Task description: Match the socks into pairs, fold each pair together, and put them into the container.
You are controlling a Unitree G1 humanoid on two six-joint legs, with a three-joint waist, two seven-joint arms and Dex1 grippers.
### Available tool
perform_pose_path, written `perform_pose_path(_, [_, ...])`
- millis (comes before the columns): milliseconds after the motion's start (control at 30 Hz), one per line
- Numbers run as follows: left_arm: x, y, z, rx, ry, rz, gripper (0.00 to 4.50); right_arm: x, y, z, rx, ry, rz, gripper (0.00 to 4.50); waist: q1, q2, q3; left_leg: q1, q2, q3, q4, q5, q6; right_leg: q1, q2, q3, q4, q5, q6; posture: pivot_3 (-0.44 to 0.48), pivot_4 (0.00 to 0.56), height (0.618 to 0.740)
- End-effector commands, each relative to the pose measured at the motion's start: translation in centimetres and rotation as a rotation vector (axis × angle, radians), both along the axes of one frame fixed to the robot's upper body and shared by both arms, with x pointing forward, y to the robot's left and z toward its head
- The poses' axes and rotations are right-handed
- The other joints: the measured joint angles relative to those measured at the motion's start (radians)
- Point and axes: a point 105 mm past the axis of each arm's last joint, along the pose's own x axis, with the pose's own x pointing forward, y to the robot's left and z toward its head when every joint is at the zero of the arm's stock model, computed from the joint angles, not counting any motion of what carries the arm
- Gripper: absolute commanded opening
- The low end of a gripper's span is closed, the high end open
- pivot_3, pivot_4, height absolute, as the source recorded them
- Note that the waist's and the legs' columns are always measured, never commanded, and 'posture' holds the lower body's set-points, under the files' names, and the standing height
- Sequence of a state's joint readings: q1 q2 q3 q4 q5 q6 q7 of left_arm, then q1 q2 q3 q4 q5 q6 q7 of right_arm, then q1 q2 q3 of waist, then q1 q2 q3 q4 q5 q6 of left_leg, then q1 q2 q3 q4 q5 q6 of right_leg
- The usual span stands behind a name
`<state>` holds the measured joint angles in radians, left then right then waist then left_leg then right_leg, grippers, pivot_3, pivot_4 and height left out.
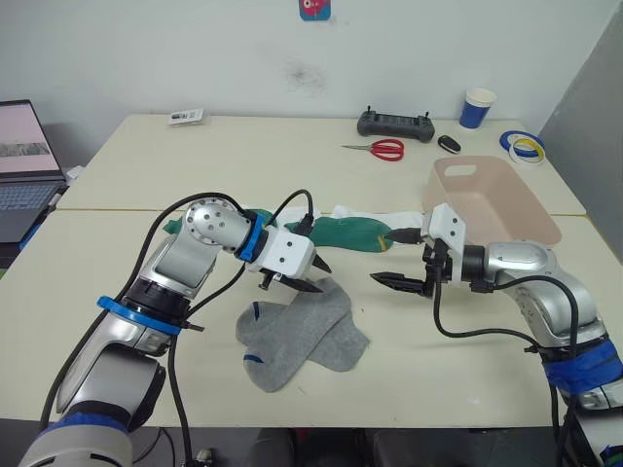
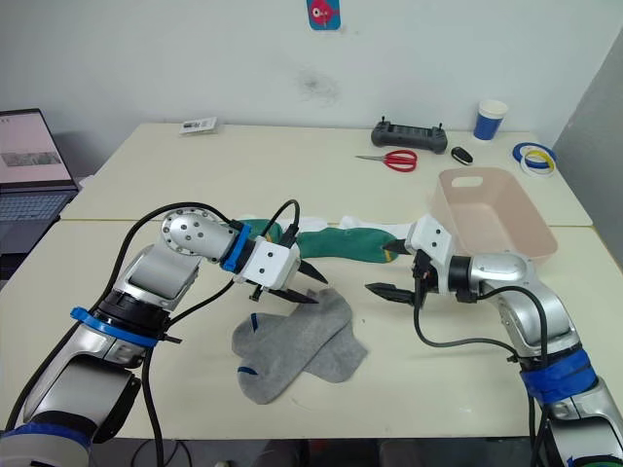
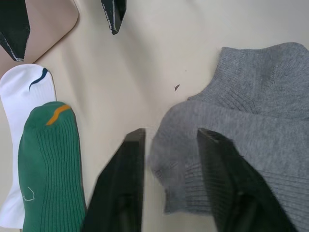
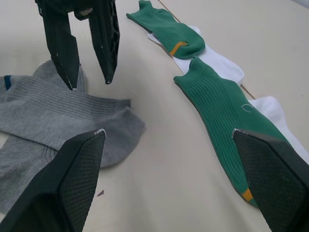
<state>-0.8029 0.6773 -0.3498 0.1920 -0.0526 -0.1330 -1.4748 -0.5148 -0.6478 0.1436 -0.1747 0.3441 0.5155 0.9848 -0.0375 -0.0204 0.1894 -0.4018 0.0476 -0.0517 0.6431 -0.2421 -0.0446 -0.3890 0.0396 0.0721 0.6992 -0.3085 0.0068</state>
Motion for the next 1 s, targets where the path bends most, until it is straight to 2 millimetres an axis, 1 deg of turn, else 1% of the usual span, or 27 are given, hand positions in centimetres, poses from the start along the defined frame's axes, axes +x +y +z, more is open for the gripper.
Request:
perform_pose_path(33, [0.6, 2.7, 2.1, -0.071, -0.047, 0.137, 3.18, -0.6, 0.5, 0.2, 0.001, -0.007, 0.040, 4.50, -0.007, 0.000, 0.000, 0.000, 0.000, 0.000, 0.000, 0.000, 0.000, 0.000, 0.000, 0.000, 0.000, 0.000, 0.000, 0.000, 0.150, 0.740])
perform_pose_path(100, [0.3, 4.8, 2.1, -0.115, -0.021, 0.243, 3.80, -0.4, 0.7, -0.1, -0.001, 0.019, 0.037, 4.50, -0.015, 0.000, 0.000, 0.000, 0.000, -0.001, 0.000, 0.000, 0.000, 0.000, 0.000, 0.000, 0.000, 0.000, 0.000, 0.000, 0.150, 0.740])
perform_pose_path(167, [-0.7, 6.3, 2.1, -0.187, 0.032, 0.349, 4.41, -0.1, 1.1, -0.4, -0.007, 0.046, 0.027, 4.50, -0.021, 0.000, 0.000, 0.000, 0.001, -0.001, 0.000, 0.000, 0.000, 0.000, 0.000, 0.000, 0.000, 0.000, 0.000, 0.000, 0.150, 0.740])
perform_pose_path(233, [-2.3, 7.5, 1.9, -0.268, 0.131, 0.461, 4.46, 0.0, 1.8, -0.4, 0.006, 0.070, 0.037, 4.50, -0.025, 0.000, 0.000, 0.001, 0.002, -0.001, -0.001, 0.000, 0.000, 0.000, -0.002, 0.000, 0.000, 0.000, 0.000, 0.000, 0.150, 0.740])
perform_pose_path(333, [-5.3, 8.9, 1.3, -0.370, 0.262, 0.622, 4.46, -0.2, 3.3, -0.4, 0.013, 0.132, 0.080, 4.50, -0.025, 0.000, 0.000, 0.000, 0.002, -0.001, -0.001, 0.000, 0.000, 0.000, -0.004, -0.001, 0.001, 0.000, 0.000, 0.000, 0.150, 0.740])
perform_pose_path(467, [-9.2, 10.1, -0.2, -0.501, 0.463, 0.854, 4.46, -0.3, 4.7, -1.3, -0.036, 0.191, 0.121, 4.50, -0.022, 0.000, 0.000, 0.001, 0.002, -0.002, -0.001, 0.000, 0.000, 0.001, -0.005, -0.001, 0.001, -0.001, 0.002, 0.000, 0.150, 0.740])
perform_pose_path(567, [-11.7, 11.2, -1.6, -0.555, 0.564, 1.012, 4.46, 0.0, 5.7, -2.0, -0.066, 0.216, 0.153, 4.50, -0.015, 0.000, 0.000, 0.001, 0.002, -0.004, -0.001, 0.000, 0.000, 0.002, -0.006, 0.000, 0.000, -0.003, 0.004, 0.000, 0.150, 0.740])
perform_pose_path(633, [-13.3, 11.5, -2.7, -0.582, 0.620, 1.095, 4.46, 0.6, 6.4, -2.3, -0.081, 0.225, 0.160, 4.50, -0.017, 0.000, 0.000, 0.002, 0.001, -0.004, 0.000, 0.000, -0.001, 0.003, -0.007, 0.000, -0.001, -0.003, 0.004, 0.000, 0.150, 0.740])
perform_pose_path(667, [-14.2, 11.5, -3.6, -0.595, 0.656, 1.140, 4.46, 1.2, 6.8, -2.5, -0.087, 0.231, 0.159, 4.50, -0.019, 0.000, 0.000, 0.002, 0.001, -0.003, 0.000, 0.000, -0.001, 0.003, -0.007, 0.000, 0.000, -0.002, 0.004, 0.000, 0.150, 0.740])
perform_pose_path(733, [-15.2, 11.2, -5.3, -0.617, 0.693, 1.209, 4.46, 2.0, 7.5, -2.9, -0.093, 0.245, 0.152, 4.50, -0.021, 0.000, 0.000, 0.004, 0.001, 0.000, 0.001, 0.000, -0.001, 0.004, -0.008, 0.000, 0.000, -0.001, 0.003, 0.000, 0.150, 0.740])
perform_pose_path(800, [-15.6, 10.7, -6.1, -0.631, 0.712, 1.237, 4.46, 2.5, 7.8, -3.2, -0.097, 0.253, 0.152, 4.50, -0.017, -0.001, 0.000, 0.004, 0.001, 0.000, 0.001, 0.000, -0.001, 0.004, -0.008, 0.001, -0.001, -0.001, 0.003, 0.000, 0.150, 0.740])
perform_pose_path(867, [-15.8, 9.7, -7.0, -0.651, 0.739, 1.245, 4.46, 2.9, 8.2, -3.7, -0.098, 0.276, 0.149, 4.50, -0.011, -0.001, 0.000, 0.003, 0.001, -0.003, 0.001, 0.000, -0.001, 0.004, -0.008, 0.001, -0.001, -0.001, 0.002, 0.000, 0.150, 0.740])
perform_pose_path(1000, [-15.6, 8.6, -7.9, -0.693, 0.755, 1.267, 4.46, 3.5, 8.5, -4.9, -0.125, 0.301, 0.140, 4.50, -0.012, -0.001, -0.001, 0.003, 0.000, -0.002, 0.001, 0.000, -0.001, 0.004, -0.007, 0.001, -0.001, -0.001, 0.001, 0.000, 0.150, 0.740])
